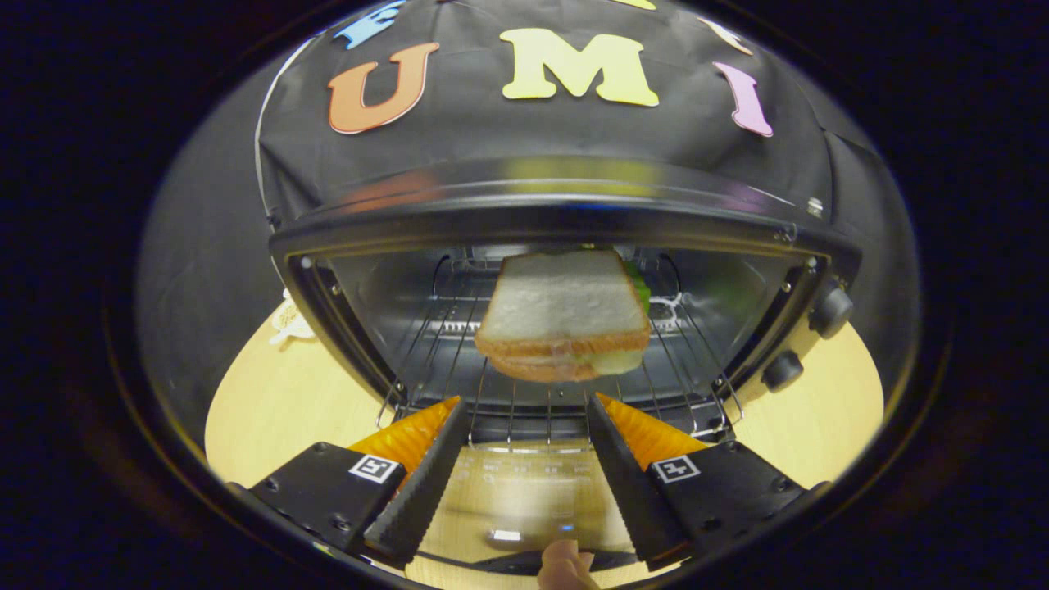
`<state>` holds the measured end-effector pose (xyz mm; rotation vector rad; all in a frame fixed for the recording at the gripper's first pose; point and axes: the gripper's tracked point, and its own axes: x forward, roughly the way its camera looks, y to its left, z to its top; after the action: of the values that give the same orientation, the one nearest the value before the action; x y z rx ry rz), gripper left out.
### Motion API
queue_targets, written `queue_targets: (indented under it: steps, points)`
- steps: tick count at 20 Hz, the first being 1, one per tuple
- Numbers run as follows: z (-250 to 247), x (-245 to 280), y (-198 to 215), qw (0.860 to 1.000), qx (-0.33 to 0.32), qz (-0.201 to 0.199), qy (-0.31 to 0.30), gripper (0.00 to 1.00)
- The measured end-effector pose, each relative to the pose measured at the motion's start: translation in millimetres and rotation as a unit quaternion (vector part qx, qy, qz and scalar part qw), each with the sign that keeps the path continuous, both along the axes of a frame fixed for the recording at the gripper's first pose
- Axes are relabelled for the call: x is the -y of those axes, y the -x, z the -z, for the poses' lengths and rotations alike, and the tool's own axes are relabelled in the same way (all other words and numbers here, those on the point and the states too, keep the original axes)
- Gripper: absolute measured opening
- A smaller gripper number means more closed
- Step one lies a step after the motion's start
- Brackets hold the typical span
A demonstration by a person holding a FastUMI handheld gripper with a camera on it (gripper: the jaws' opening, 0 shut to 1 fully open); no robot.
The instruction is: Open the toaster oven, put the food inside, and close the toaster oven door.
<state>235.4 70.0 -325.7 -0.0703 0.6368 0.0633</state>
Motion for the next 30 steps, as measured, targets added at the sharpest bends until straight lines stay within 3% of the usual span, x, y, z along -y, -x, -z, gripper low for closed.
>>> queue_targets:
  steps: [11,15,18,26,30]
  points:
    - [-5.9,14.3,63.7,0.998,0.028,0.006,-0.048,0.99]
    - [-15.0,20.5,97.8,0.998,0.063,-0.009,-0.028,0.99]
    - [-16.4,34.5,119.3,0.996,0.092,0.001,0.005,0.98]
    - [37.4,46.4,133.6,0.998,0.041,0.02,0.045,0.99]
    - [55.9,47.5,126.4,0.999,0.011,0.028,0.024,0.98]
